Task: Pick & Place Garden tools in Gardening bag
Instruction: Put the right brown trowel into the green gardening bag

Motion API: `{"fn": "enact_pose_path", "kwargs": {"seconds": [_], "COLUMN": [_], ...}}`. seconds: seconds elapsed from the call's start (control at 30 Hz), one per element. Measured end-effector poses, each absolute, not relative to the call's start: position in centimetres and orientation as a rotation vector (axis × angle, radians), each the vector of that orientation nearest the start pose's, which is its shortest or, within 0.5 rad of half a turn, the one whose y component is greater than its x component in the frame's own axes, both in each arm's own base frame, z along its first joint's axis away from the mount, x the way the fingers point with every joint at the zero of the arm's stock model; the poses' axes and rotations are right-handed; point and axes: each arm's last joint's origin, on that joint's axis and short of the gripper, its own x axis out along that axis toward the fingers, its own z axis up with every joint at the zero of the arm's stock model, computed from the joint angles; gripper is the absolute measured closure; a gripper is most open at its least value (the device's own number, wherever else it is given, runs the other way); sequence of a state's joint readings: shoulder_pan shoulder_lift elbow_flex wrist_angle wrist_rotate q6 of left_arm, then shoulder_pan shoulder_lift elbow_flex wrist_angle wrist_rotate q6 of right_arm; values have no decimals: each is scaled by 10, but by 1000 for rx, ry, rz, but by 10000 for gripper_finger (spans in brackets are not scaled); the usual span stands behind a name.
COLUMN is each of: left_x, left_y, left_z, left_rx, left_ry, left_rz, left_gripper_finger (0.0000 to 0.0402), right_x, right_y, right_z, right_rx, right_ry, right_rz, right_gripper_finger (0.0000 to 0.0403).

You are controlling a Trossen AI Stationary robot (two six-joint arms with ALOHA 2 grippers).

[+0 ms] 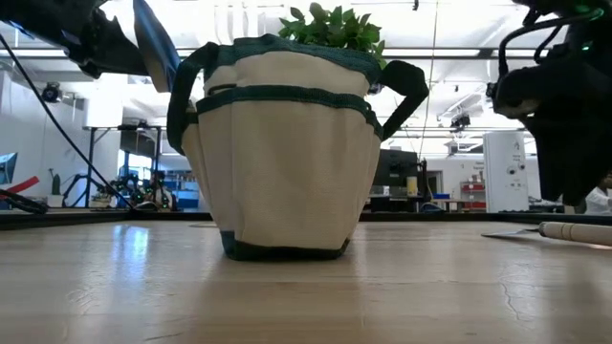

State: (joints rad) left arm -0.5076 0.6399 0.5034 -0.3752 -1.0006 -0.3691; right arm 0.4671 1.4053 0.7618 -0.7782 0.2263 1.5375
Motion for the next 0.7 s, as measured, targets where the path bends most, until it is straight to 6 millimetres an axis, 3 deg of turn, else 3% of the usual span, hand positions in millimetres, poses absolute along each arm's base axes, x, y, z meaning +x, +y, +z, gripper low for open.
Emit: {"fn": "enact_pose_path", "kwargs": {"seconds": [0.7], "left_x": [127], "left_y": [-43], "left_z": [246], "left_rx": [-5], "left_ry": [280], "left_rz": [540], "left_gripper_finger": [390], "right_x": [195], "right_y": [84], "right_z": [135], "right_rx": [875], "right_ry": [1085], "right_rz": [-792], "right_gripper_finger": [216]}}
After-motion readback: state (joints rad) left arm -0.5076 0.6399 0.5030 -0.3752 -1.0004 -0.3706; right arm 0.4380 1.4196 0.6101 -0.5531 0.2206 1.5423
